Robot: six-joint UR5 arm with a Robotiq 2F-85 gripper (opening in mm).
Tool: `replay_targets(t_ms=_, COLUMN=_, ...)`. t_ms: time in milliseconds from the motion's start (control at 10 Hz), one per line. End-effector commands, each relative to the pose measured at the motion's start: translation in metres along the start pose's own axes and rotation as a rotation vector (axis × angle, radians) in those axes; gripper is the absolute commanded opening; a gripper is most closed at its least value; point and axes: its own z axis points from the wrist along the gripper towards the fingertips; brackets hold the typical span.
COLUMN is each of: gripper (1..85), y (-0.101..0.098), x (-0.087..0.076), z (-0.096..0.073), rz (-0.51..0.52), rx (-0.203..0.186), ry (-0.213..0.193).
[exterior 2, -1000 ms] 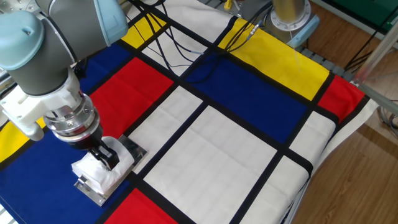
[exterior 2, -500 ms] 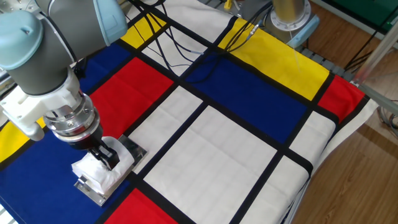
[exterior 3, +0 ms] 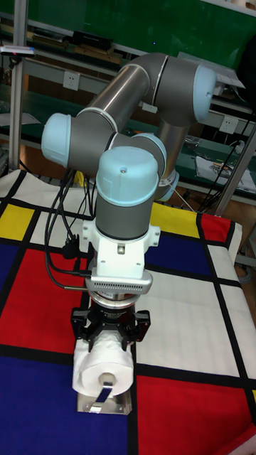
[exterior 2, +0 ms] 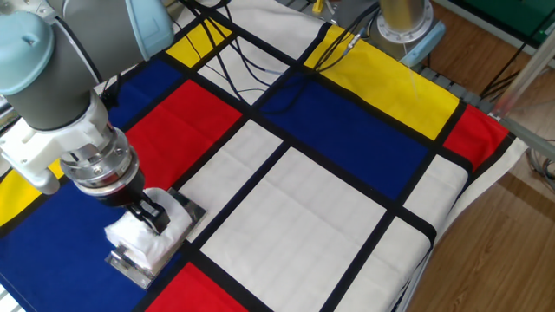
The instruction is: Take the roll of paper down from the shelf
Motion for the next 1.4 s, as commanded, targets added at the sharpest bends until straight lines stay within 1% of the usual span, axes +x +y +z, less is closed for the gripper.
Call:
replay_targets(t_ms=0, gripper=1.3, y=0.004, x=0.001, z=-0.005, rz=0.001, rx=-0.008, ry=0.007)
replay_targets(t_ms=100, gripper=1.3, y=0.004, x=0.0, z=-0.005, rz=0.001, rx=-0.008, ry=0.007)
replay_targets(t_ms=300, gripper=1.3, y=0.004, x=0.002, z=-0.01, rz=0.0, rx=-0.004, ry=0.02)
replay_targets(t_ms=500, gripper=1.3, y=0.004, x=0.005, z=-0.014, rz=0.0, rx=-0.002, ry=0.023)
replay_targets(t_ms=700, gripper=1.3, y=0.003, x=0.009, z=-0.022, rz=0.0, rx=-0.001, ry=0.035)
replay_targets(t_ms=800, gripper=1.3, y=0.003, x=0.011, z=-0.026, rz=0.0, rx=-0.003, ry=0.034)
replay_targets(t_ms=900, gripper=1.3, y=0.005, x=0.01, z=-0.027, rz=-0.003, rx=-0.01, ry=0.027)
replay_targets(t_ms=1100, gripper=1.3, y=0.01, x=0.002, z=-0.027, rz=-0.014, rx=-0.031, ry=-0.006)
replay_targets(t_ms=1300, gripper=1.3, y=0.009, x=-0.004, z=-0.027, rz=0.0, rx=-0.026, ry=-0.025)
